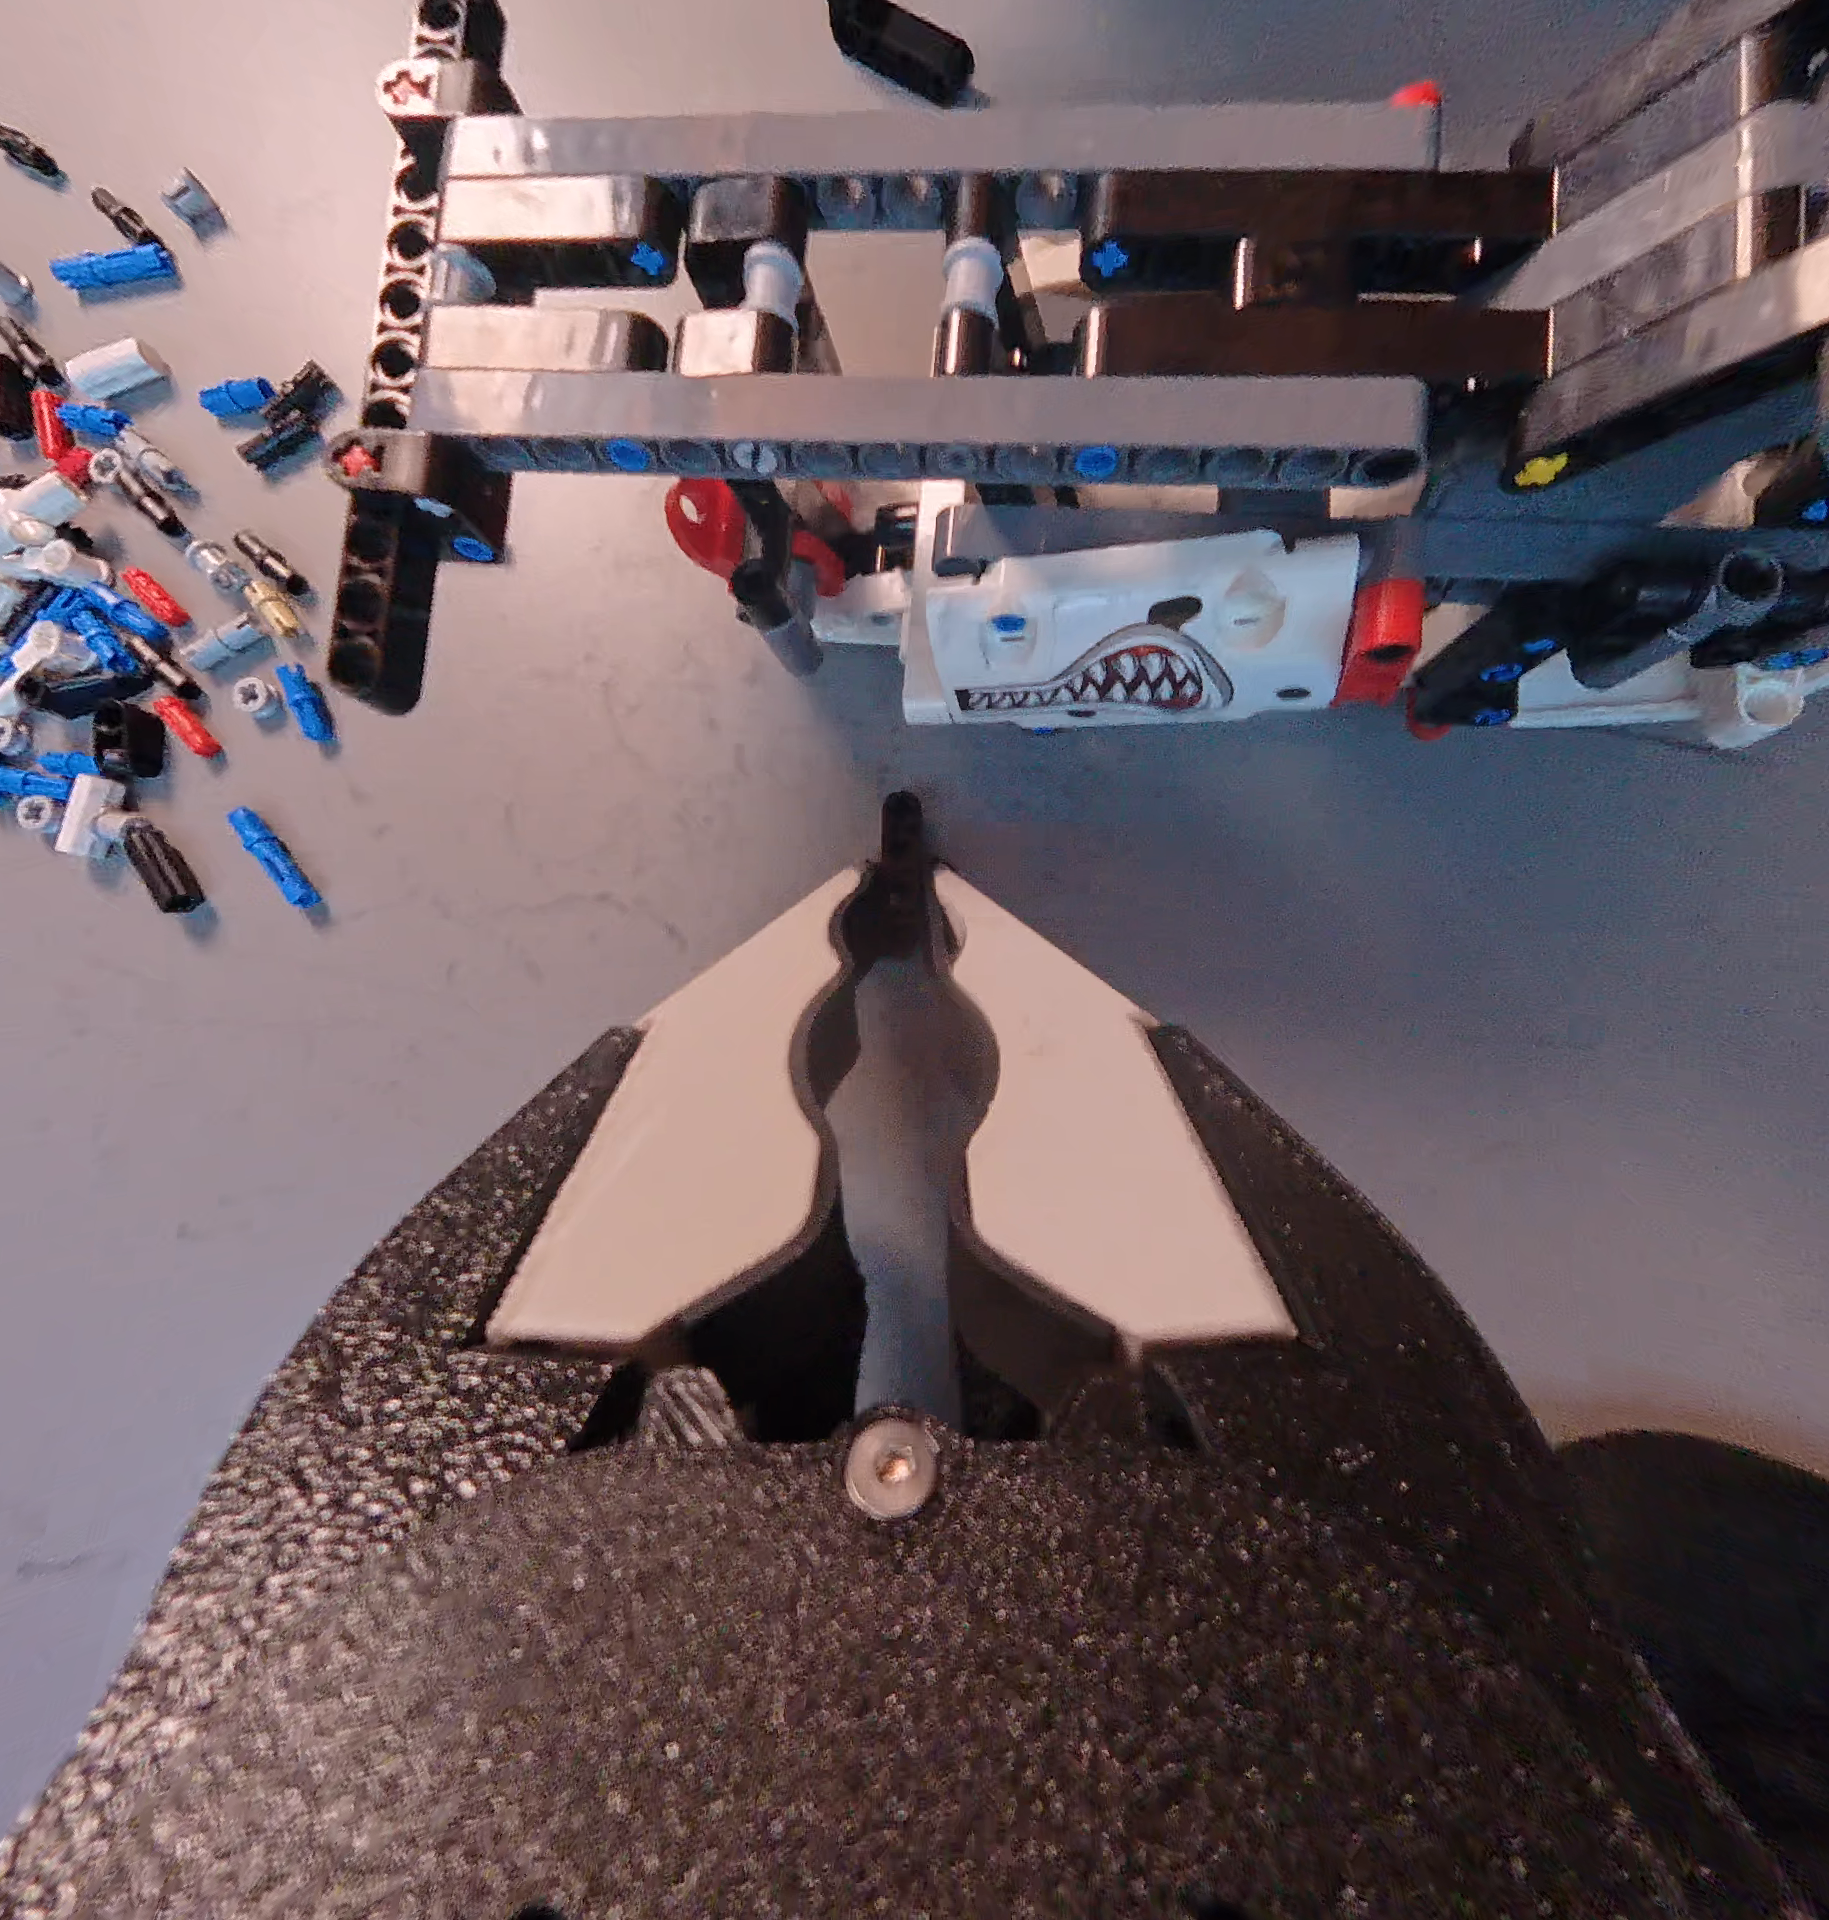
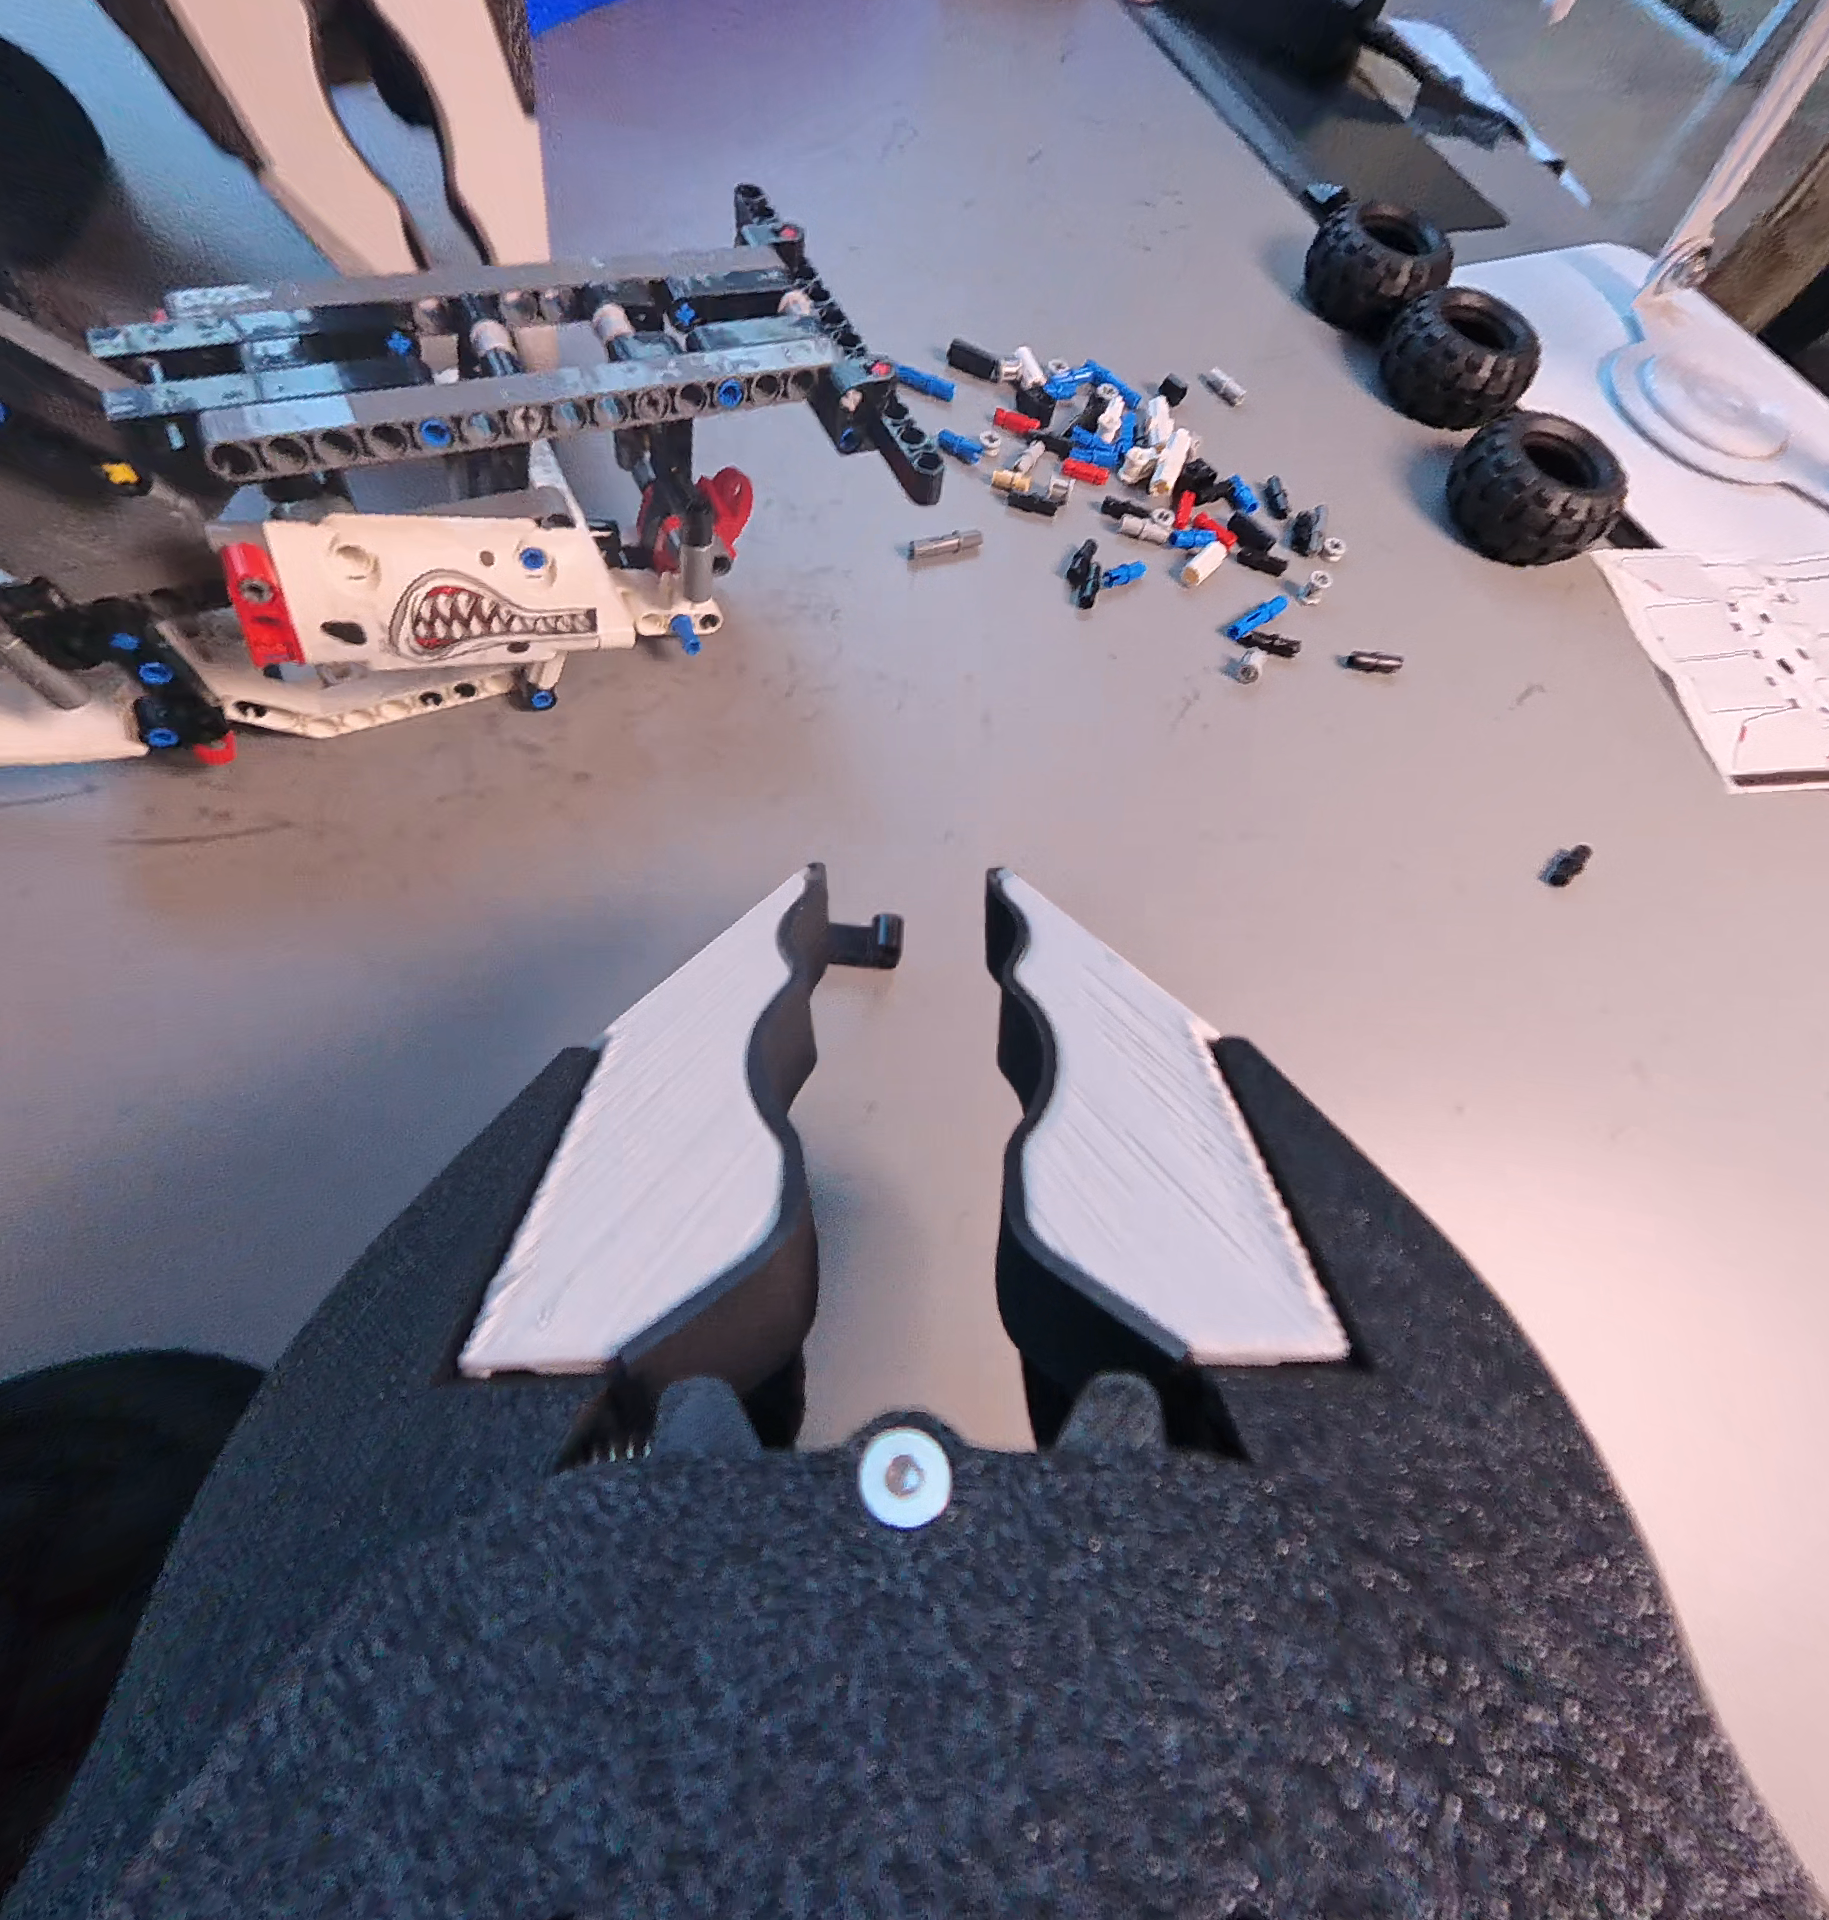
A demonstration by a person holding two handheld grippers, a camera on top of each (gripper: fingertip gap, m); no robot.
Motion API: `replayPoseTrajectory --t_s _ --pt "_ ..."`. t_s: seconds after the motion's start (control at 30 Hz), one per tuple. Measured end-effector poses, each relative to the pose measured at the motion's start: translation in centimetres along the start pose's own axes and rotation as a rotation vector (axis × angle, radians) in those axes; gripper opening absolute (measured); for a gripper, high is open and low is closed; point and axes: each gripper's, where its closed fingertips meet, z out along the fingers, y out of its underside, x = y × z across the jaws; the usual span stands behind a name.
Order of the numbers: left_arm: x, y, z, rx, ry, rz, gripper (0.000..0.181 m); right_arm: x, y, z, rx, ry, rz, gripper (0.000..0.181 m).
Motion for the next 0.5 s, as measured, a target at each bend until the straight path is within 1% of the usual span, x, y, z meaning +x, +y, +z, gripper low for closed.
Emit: replayPoseTrajectory --t_s 0.03,0.1,0.13,0.2,0.27,0.33,0.37,0.4,0.47,0.5 --pt "-0.2 0.3 -1.1 -0.018 -0.02 0.003 0.007 -0.4 0.3 -0.2 -0.013 -0.026 -0.001 0.031" --pt "-1.7 0.1 -4.5 0.011 -0.137 -0.023 0.007 -1.3 1.0 -0.4 -0.043 -0.082 0.009 0.036" --pt "-2.8 -0.2 -6.8 0.041 -0.23 -0.04 0.007 -1.3 1.3 -0.3 -0.059 -0.083 0.011 0.04" --pt "-5.2 -0.9 -12.1 0.143 -0.428 -0.093 0.007 -1.4 1.8 0.3 -0.104 -0.081 0.002 0.047" --pt "-7.3 -0.1 -17.3 0.197 -0.606 -0.178 0.007 -1.6 2.0 1.2 -0.143 -0.074 -0.006 0.051" --pt "-8.7 2.8 -21.4 0.168 -0.736 -0.292 0.007 -1.9 2.4 2.0 -0.196 -0.074 -0.021 0.054" --pt "-9.1 4.6 -22.6 0.138 -0.766 -0.358 0.007 -2.0 2.6 2.3 -0.216 -0.066 -0.027 0.053" --pt "-9.4 6.6 -23.4 0.101 -0.783 -0.422 0.007 -2.0 2.8 2.5 -0.235 -0.061 -0.026 0.048" --pt "-9.9 10.2 -24.0 0.023 -0.807 -0.509 0.007 -2.1 2.8 2.5 -0.237 -0.062 -0.016 0.032" --pt "-9.9 11.6 -24.0 0.001 -0.803 -0.545 0.007 -2.1 2.8 2.5 -0.239 -0.06 -0.013 0.032"
